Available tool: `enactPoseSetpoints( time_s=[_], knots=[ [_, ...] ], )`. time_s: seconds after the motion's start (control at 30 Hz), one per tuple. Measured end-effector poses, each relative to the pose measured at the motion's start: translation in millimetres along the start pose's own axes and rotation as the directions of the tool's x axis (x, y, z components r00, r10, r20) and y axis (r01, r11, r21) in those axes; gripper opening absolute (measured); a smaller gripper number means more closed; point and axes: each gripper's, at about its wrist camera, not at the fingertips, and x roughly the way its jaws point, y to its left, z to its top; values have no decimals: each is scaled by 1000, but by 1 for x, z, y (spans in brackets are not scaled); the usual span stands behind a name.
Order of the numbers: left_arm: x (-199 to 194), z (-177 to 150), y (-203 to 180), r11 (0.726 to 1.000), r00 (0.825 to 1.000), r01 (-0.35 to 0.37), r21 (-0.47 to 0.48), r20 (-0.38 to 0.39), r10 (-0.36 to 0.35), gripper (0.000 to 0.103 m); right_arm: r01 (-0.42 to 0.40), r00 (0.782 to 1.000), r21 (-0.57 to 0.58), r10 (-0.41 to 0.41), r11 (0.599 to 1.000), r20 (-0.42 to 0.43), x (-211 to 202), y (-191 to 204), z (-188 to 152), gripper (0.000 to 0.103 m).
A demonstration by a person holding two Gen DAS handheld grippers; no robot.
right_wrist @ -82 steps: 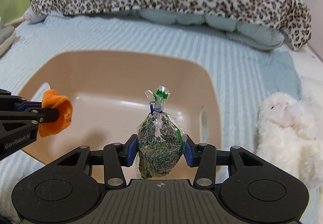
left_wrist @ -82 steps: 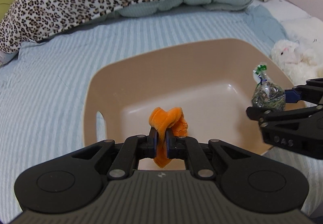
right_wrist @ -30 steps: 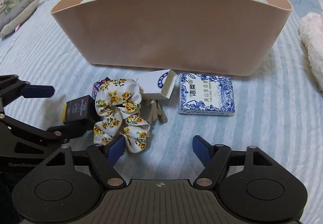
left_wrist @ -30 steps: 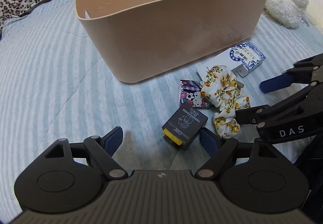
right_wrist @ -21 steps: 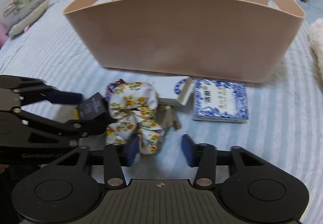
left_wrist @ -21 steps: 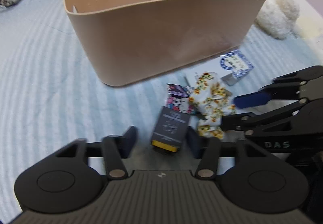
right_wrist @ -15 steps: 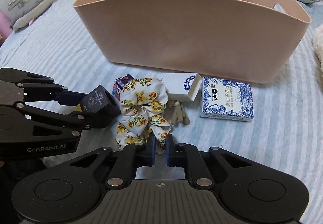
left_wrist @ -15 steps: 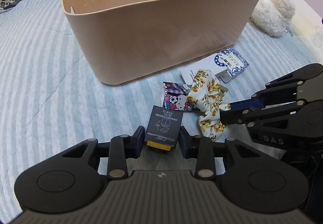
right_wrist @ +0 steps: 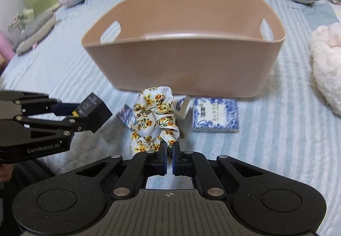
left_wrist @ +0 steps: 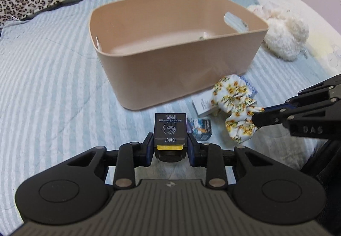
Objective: Organize objects
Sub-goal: 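Grasp the black battery box with the left tool while the right tool grasps the floral scrunchie, then carry battery box and scrunchie over the basket and release both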
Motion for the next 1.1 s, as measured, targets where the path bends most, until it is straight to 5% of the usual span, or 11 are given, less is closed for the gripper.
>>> enactPoseSetpoints(
  time_s=[0.5,0.83,1.1],
  knots=[
    [-52,48,7,998,977,-15,-55,213,27,33,41,972,55,-53,998,230,-55,-25,47,4],
    [-41,92,14,992,962,-82,-96,252,104,33,112,942,42,-119,993,314,-56,-38,82,4],
    [1,119,-2,986,968,-125,-107,206,145,33,153,951,50,-161,987,265,-16,-37,100,4]
  ],
)
